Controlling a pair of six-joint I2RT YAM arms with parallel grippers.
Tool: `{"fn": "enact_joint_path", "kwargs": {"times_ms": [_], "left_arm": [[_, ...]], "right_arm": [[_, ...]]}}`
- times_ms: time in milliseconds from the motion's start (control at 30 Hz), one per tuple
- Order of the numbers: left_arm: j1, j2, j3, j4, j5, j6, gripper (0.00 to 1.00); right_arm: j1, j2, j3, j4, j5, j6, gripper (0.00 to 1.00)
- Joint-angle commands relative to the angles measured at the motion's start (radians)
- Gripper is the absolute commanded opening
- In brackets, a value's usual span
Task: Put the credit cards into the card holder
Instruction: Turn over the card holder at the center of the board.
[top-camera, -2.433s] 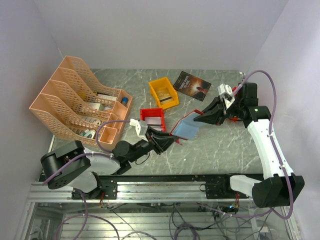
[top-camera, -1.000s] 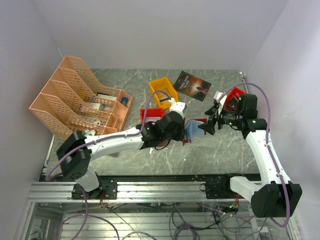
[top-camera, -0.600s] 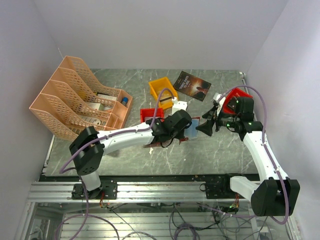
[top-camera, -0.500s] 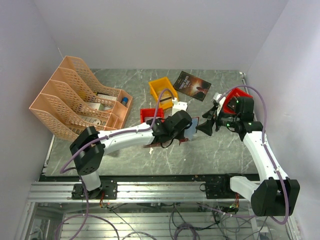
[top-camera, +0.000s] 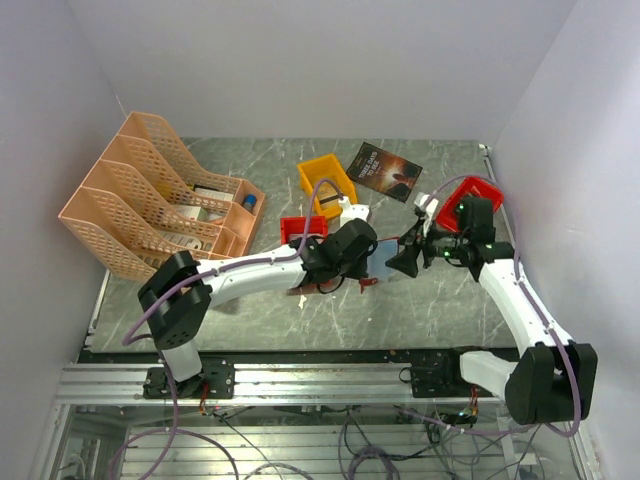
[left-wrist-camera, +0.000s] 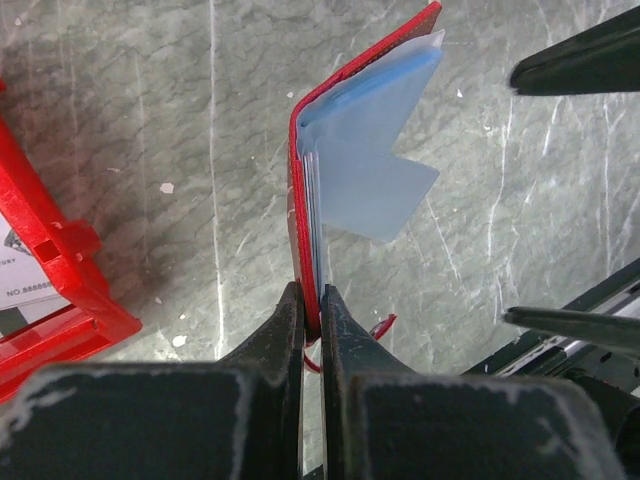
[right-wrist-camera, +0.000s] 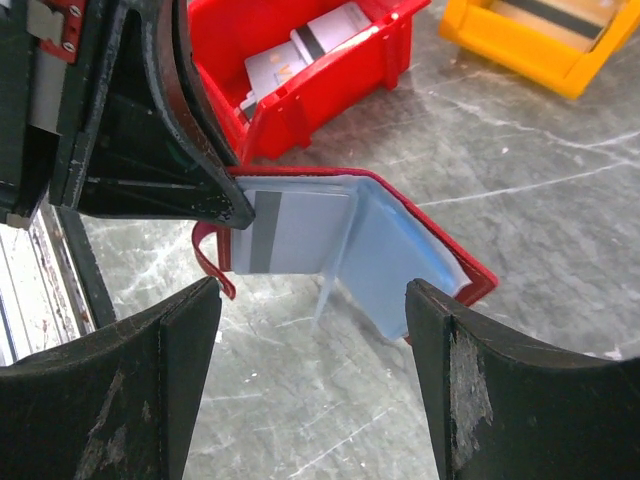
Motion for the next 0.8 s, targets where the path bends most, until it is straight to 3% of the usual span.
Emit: {"fn": "enact_joint_path", "kwargs": {"times_ms": [0, 100, 267, 433, 633, 700, 767], "left_arm": [[0.012, -0.040, -0.032, 0.099, 0.070, -0.025, 0.07], [0.019, -0.057, -0.063, 0.129, 0.097, -0.025, 0.07], [0.040, -0.101, -0.168, 0.239, 0.199, 0.016, 0.07], [0.079, -0.116, -0.274, 0.353, 0.358, 0.003, 0.07], [0.097, -0.092, -0.315, 0.406, 0.435, -0.025, 0.07], [0.107, -0.071, -0.308, 0.394, 0.448, -0.031, 0.07], [0.118, -0.054, -0.304, 0.398, 0.471, -0.037, 0.07]], "right_arm": [[0.075, 0.044, -0.016, 0.027, 0.093, -0.005, 0.74], [0.125, 0.080, -0.016, 0.045, 0.232, 0.004, 0.67], [0.134, 0.123, 0.015, 0.058, 0.472, 0.040, 0.30], [0.134, 0.119, 0.007, 0.037, 0.456, 0.004, 0.27], [0.124, 0.100, 0.029, -0.030, 0.374, -0.064, 0.26], [0.103, 0.066, 0.045, -0.066, 0.278, -0.098, 0.26], [0.092, 0.037, 0.052, -0.138, 0.087, -0.185, 0.30]]}}
